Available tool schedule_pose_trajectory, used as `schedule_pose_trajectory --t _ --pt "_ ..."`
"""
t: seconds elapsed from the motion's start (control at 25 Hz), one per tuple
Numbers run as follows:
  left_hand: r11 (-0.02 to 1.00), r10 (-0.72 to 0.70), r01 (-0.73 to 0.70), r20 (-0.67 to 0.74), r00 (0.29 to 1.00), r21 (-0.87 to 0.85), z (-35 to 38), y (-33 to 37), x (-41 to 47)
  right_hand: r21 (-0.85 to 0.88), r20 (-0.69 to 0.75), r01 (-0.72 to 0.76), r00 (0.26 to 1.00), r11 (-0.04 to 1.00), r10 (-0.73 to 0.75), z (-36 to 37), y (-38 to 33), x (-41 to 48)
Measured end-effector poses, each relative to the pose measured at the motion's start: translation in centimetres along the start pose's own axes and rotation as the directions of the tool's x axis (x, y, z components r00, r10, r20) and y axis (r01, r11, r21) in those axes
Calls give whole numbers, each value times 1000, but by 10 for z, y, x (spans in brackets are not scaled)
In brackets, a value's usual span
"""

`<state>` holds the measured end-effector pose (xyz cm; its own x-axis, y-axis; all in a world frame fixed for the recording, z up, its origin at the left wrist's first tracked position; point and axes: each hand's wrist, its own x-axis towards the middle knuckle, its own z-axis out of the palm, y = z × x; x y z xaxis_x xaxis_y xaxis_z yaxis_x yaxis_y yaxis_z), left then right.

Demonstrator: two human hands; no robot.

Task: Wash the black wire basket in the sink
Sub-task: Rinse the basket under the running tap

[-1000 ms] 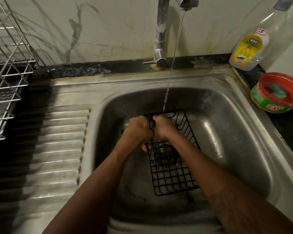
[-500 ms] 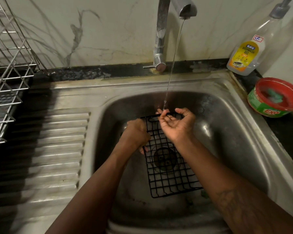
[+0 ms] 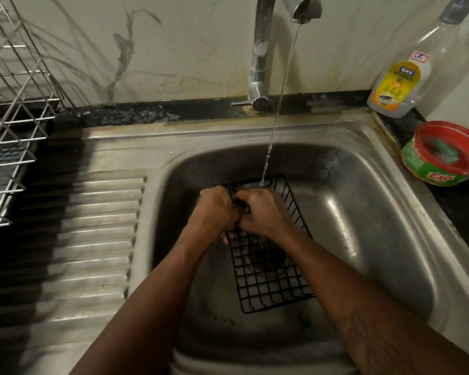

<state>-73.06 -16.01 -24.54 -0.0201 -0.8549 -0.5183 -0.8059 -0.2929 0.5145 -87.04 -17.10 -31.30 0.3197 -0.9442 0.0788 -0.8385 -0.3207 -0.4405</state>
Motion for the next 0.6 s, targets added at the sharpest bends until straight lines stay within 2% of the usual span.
schedule_pose_trajectory --t 0.08,0.16,0.28,0.36,0.44,0.48,0.52,0.6 --pt "1000 18 -19 -29 999 -24 -1 2 -3 141 88 -84 993 986 73 1 -5 4" --pt "999 46 -45 -97 994 7 0 1 -6 144 172 -227 964 963 201 8 0 5" --pt "999 38 -38 -95 995 1 -2 1 -8 189 62 -441 897 878 437 3 22 -1" --pt "998 53 -55 -47 998 -37 0 4 -8 66 14 -411 911 909 411 -2 20 -5" --pt "995 71 -70 14 997 -67 5 7 -8 -92 62 -233 969 968 239 1 4 -1" --pt "993 67 -65 26 997 -94 6 6 -6 -85 92 -172 979 981 180 4 -3 2" --pt "992 57 -53 34 998 -113 5 6 -5 -35 107 -173 979 984 175 6 -7 4" --pt "992 6 2 63 998 -125 1 8 -5 17 114 -296 949 955 293 4 -4 4"
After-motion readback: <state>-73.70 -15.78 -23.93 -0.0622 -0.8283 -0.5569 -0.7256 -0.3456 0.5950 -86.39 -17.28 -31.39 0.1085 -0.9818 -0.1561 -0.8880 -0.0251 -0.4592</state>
